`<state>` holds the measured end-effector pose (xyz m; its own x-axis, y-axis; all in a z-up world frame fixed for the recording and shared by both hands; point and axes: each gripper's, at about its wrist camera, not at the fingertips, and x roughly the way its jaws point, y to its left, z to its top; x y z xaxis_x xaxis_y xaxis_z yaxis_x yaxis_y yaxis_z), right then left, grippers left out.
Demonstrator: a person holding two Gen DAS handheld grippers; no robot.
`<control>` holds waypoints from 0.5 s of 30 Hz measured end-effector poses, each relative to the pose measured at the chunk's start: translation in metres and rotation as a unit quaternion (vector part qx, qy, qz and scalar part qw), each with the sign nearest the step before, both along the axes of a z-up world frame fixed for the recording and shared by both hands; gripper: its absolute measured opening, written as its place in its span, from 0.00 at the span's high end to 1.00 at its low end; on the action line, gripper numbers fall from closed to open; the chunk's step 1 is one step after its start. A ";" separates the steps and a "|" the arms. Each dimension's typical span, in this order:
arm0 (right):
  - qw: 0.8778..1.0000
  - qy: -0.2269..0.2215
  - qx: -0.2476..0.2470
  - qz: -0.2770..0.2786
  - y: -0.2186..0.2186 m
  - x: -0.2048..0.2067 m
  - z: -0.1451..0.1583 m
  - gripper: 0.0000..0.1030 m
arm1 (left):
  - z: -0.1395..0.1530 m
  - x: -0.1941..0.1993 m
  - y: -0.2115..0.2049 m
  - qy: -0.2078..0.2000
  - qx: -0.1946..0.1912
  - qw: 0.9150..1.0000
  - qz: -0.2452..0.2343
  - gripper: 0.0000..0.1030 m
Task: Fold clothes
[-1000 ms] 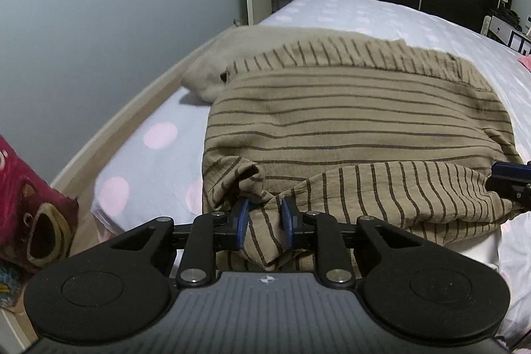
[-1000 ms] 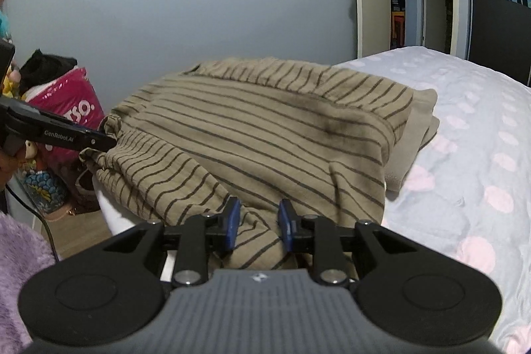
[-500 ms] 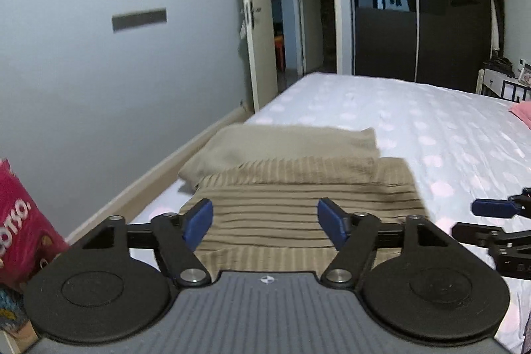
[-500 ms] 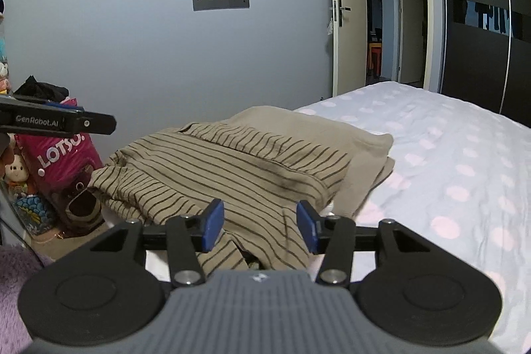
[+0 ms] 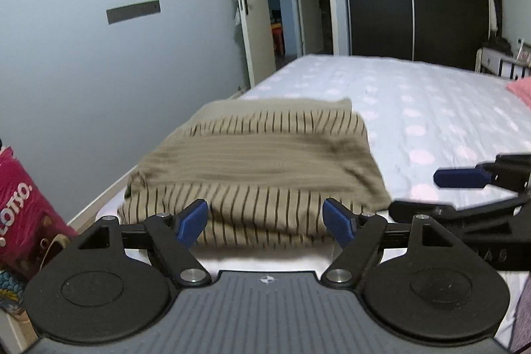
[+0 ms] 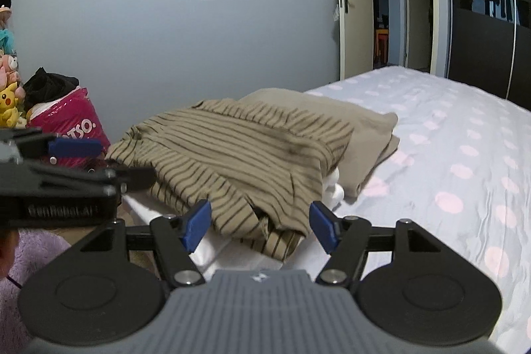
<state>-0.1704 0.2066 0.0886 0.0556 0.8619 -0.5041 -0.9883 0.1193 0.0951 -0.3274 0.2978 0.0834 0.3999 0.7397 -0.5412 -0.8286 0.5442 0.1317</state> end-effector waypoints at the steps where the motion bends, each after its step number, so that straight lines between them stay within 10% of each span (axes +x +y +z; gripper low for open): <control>1: 1.000 0.002 -0.003 0.001 -0.001 0.000 -0.003 0.25 | -0.004 0.000 -0.001 0.002 -0.004 1.000 0.004 0.27; 15: 1.000 0.002 -0.021 -0.002 -0.006 0.002 -0.016 0.23 | -0.023 0.005 -0.003 0.020 -0.051 0.998 0.004 0.27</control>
